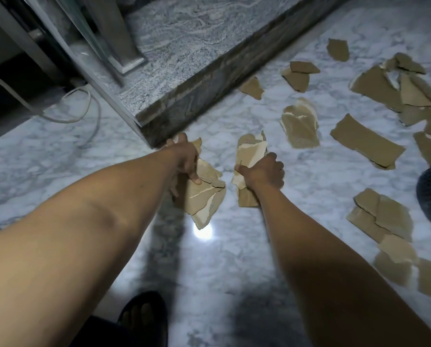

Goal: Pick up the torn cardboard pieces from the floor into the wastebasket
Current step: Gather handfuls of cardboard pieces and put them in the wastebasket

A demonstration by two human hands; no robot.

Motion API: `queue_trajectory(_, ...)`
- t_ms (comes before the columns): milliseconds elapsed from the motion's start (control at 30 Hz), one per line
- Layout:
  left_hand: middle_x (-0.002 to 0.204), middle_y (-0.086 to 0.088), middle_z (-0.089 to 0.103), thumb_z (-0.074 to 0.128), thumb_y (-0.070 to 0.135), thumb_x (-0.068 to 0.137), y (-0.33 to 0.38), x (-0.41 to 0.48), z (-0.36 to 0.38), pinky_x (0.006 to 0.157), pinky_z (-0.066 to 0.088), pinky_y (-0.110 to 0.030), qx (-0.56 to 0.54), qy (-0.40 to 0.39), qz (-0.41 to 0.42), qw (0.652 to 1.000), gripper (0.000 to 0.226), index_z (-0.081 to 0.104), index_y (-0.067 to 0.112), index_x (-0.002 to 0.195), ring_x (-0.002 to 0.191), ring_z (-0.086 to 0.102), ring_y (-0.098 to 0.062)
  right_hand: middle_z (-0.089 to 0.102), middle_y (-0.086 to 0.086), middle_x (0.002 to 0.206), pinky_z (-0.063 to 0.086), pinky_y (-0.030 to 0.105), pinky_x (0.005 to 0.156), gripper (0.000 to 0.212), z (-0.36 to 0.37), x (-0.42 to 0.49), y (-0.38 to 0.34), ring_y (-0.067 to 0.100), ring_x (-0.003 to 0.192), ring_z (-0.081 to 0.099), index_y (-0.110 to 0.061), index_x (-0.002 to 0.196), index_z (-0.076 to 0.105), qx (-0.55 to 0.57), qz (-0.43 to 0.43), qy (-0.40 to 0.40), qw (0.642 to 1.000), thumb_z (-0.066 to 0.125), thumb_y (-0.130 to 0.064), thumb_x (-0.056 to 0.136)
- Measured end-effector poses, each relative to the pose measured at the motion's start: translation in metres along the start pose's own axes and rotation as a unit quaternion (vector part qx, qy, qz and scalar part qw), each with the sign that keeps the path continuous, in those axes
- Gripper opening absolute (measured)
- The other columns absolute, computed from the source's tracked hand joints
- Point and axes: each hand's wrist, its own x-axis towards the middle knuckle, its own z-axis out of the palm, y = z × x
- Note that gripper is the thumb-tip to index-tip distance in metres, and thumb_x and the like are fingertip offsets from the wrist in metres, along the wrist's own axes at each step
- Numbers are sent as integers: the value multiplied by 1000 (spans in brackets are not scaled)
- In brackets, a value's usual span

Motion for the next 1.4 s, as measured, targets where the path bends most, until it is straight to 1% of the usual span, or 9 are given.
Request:
queue_trajectory(233,108,0,66,95,52,36,18,-11,12,88,48,-34,-84,9,36,996,72,69,27,98,102,56,-27,50,12,129,51,48,89,89,-3,-14,18,33,122,50,-13,127,37,60,-45,0,997,90,-43,62)
queue_trajectory(367,78,3,65,97,26,51,30,-30,25,71,47,-29,-184,-9,49,982,39,64,18,72,78,61,-20,50,6,131,51,51,88,91,-11,-31,46,32,121,50,-22,121,30,98,-75,19,992,94,-36,57)
queue_trajectory(633,85,-5,63,91,39,59,91,-77,35,65,43,-27,-87,17,102,991,46,57,14,75,79,58,-24,40,2,151,47,48,100,118,-54,-60,106,32,132,47,-32,150,9,75,-79,6,994,91,-36,65)
queue_trajectory(800,95,-8,64,89,40,63,129,-104,-20,63,41,-28,-99,101,133,981,47,59,13,86,82,57,-23,46,13,142,45,41,95,103,-135,-54,100,36,126,50,-30,154,17,71,-107,35,991,84,-36,76)
queue_trajectory(933,96,-8,65,91,36,64,176,-133,-99,65,51,-31,-254,198,172,931,52,58,8,94,81,61,-22,51,11,140,46,40,94,96,-244,-46,72,34,124,52,-24,152,27,86,-147,135,976,84,-36,75)
queue_trajectory(1000,98,-7,67,91,36,63,210,-152,-133,69,59,-36,-353,229,206,883,58,58,9,103,84,66,-22,55,9,134,46,37,91,90,-310,-45,61,33,120,56,-22,146,34,82,-166,196,963,85,-37,73)
queue_trajectory(1133,92,4,62,83,28,77,309,-205,-185,52,50,-18,-468,262,319,781,45,55,15,109,76,62,-9,51,9,138,44,33,93,84,-450,-57,71,32,124,53,-21,145,32,53,-173,317,931,81,-35,78)
queue_trajectory(1200,99,1,66,80,24,79,362,-228,-198,61,56,-20,-507,253,363,740,42,58,13,113,85,66,-12,43,9,147,42,31,98,83,-502,-64,96,31,132,47,-21,152,23,60,-152,369,915,74,-32,87)
queue_trajectory(1400,108,-7,62,63,18,85,497,-278,-176,81,56,-31,-486,257,406,730,35,52,8,117,98,63,-23,20,12,162,30,30,113,75,-544,-46,174,29,144,34,-17,159,2,229,-48,463,855,44,-24,97)
